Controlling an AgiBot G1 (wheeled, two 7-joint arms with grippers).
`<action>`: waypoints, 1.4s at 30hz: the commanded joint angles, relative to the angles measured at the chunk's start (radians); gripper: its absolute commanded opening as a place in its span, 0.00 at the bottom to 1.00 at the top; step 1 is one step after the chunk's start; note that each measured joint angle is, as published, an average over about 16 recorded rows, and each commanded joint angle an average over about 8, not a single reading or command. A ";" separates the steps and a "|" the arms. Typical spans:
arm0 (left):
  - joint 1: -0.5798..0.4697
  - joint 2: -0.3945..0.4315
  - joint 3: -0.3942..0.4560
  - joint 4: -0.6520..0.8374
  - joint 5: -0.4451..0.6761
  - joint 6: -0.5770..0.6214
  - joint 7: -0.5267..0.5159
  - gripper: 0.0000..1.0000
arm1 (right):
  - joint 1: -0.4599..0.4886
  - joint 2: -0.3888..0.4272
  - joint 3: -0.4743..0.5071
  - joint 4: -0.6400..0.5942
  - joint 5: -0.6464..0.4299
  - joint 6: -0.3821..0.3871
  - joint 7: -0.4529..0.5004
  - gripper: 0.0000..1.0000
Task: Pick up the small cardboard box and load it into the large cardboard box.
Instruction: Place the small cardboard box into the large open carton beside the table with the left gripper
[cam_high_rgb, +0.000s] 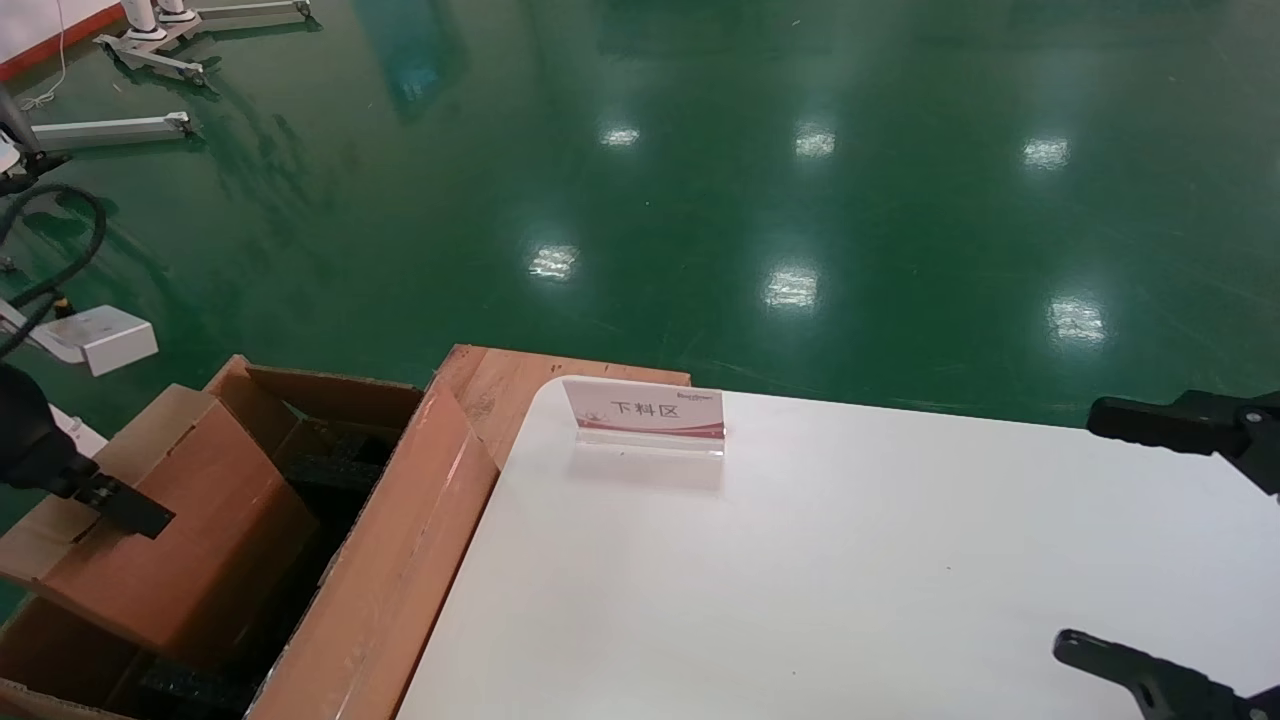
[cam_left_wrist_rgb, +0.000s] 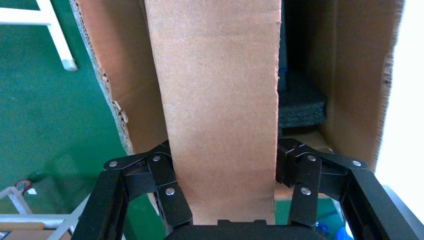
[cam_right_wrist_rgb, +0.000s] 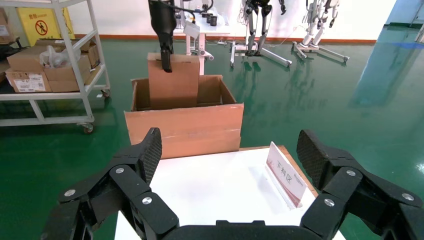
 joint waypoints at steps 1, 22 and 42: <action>0.017 -0.004 0.000 -0.001 0.004 -0.021 -0.001 0.00 | 0.000 0.000 0.000 0.000 0.000 0.000 0.000 1.00; 0.212 0.034 -0.006 0.139 0.005 -0.150 0.038 0.00 | 0.000 0.001 -0.001 0.000 0.001 0.001 -0.001 1.00; 0.414 0.068 -0.036 0.274 -0.067 -0.217 0.064 0.00 | 0.001 0.001 -0.002 0.000 0.002 0.001 -0.001 1.00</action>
